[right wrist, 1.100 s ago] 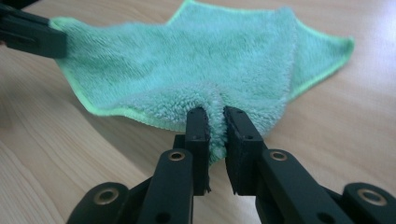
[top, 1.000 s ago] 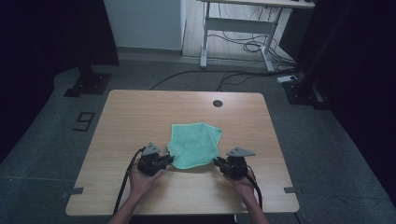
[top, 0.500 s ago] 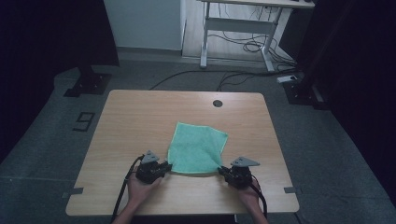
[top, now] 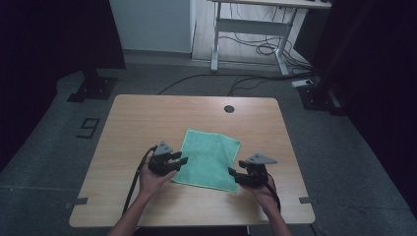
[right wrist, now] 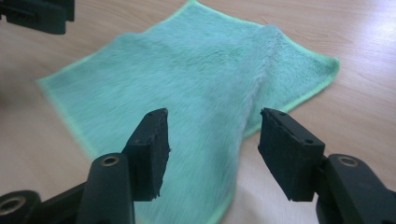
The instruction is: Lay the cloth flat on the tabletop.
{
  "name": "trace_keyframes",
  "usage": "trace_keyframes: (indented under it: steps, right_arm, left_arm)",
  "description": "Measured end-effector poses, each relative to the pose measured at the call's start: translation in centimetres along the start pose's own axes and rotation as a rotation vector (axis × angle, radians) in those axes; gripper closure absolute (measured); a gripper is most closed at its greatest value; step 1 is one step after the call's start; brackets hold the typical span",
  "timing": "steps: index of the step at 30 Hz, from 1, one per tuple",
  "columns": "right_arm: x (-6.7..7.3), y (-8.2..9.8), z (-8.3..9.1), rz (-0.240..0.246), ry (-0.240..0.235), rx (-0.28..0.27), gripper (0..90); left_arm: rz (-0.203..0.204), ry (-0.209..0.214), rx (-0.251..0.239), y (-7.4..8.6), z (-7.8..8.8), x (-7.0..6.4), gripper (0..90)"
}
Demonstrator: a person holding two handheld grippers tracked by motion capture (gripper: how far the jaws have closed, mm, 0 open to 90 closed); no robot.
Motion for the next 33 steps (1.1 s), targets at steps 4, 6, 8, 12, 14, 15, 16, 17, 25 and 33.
trace_keyframes:
  steps: [4,6,8,12,14,15,16,17,25,33]
  right_arm:
    - [-0.8,-0.6,-2.6,-0.01,0.024,0.035,42.2]
    - [-1.6,-0.9,-4.6,-0.026,0.028,0.063,42.0]
    - [-1.8,-0.9,-5.6,-0.015,0.038,0.092,41.6]
    - [-1.9,-0.3,-6.4,0.001,0.044,0.142,41.2]
    - [-1.8,-0.2,-6.3,-0.004,0.04,0.142,41.4]
    - [-1.7,-0.1,-6.1,-0.003,0.032,0.146,41.5]
    - [-1.6,0.0,-6.0,-0.001,0.026,0.147,41.5]
    - [-1.4,0.2,-5.8,0.004,0.017,0.145,42.0]
    - [0.0,1.9,-4.0,0.055,0.003,0.155,42.6]
    - [-3.9,-0.8,-2.7,-0.027,0.078,0.056,45.5]
  left_arm:
    - [-0.006,-0.006,0.051,-0.9,-2.9,0.6,60.2]
    - [-0.017,-0.005,0.105,-1.1,-4.9,0.7,60.0]
    - [-0.027,-0.009,0.143,-0.9,-5.8,0.6,61.2]
    - [-0.03,-0.023,0.17,0.0,-6.0,0.5,60.8]
    - [-0.021,-0.021,0.164,0.6,-5.7,0.4,60.2]
    - [-0.021,-0.021,0.164,0.6,-5.7,0.4,60.2]
    - [-0.023,-0.028,0.16,1.2,-5.1,0.1,60.5]
    - [-0.023,-0.028,0.16,1.2,-5.1,0.1,60.4]
    - [-0.029,-0.055,0.135,3.7,-2.1,-1.6,60.3]
    - [-0.002,-0.058,0.116,4.4,-1.6,-1.8,61.1]
Point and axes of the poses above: each handheld gripper's, and its own axes: z roughly backward along the jaws, y roughly out of its underside, x roughly to its left, the point moved 2 cm from there along -z, roughly forward along the jaws, and after that the axes turned 11 degrees about -y, right-handed, at the moved point
